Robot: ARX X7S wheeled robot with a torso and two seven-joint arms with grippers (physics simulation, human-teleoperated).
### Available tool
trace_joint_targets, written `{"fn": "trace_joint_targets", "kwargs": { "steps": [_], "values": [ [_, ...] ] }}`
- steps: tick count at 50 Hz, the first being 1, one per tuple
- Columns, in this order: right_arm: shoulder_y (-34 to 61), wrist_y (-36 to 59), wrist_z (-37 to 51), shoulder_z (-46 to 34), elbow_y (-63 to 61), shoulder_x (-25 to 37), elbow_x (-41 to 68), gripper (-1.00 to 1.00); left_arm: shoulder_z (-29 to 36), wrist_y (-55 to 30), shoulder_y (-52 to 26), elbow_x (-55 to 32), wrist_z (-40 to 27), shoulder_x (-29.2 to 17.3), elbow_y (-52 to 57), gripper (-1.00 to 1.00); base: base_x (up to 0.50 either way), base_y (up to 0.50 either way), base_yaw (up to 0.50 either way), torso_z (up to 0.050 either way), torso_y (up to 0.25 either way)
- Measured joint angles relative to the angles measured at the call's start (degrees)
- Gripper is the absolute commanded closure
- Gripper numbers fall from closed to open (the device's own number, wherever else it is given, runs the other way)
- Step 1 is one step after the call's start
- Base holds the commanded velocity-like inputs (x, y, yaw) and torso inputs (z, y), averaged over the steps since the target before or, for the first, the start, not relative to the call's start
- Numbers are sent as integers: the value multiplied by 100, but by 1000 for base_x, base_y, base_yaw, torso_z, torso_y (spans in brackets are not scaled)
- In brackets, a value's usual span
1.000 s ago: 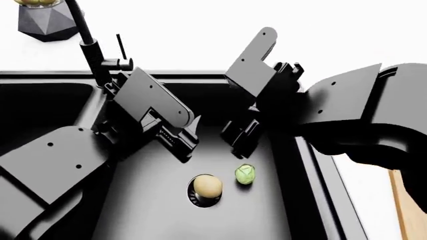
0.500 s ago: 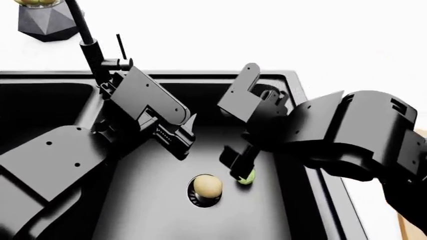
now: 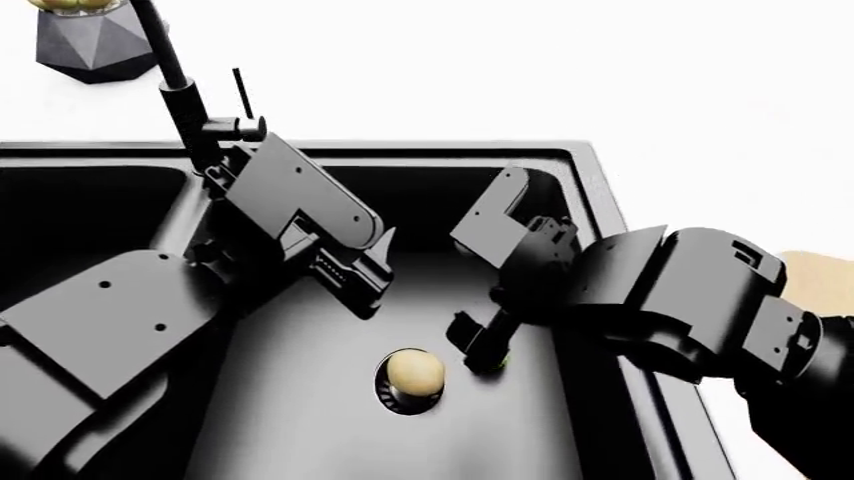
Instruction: Pick the vegetables from the sink and place them on the cutting board.
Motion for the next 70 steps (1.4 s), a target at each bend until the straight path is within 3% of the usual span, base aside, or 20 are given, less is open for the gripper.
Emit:
{"fn": "trace_joint_targets", "kwargs": {
  "steps": [34,70],
  "values": [
    [-691,-928,-382,-210,1075,-43,-451,-100,180,288,80,79,-30,50,-257,-100,0,0,0,0,0],
    [-1122,-2115,-1283,-557,3277,-842,-1095,-100,310,431,75,102,-54,107,-495,-100,0,0,0,0,0]
  ]
}}
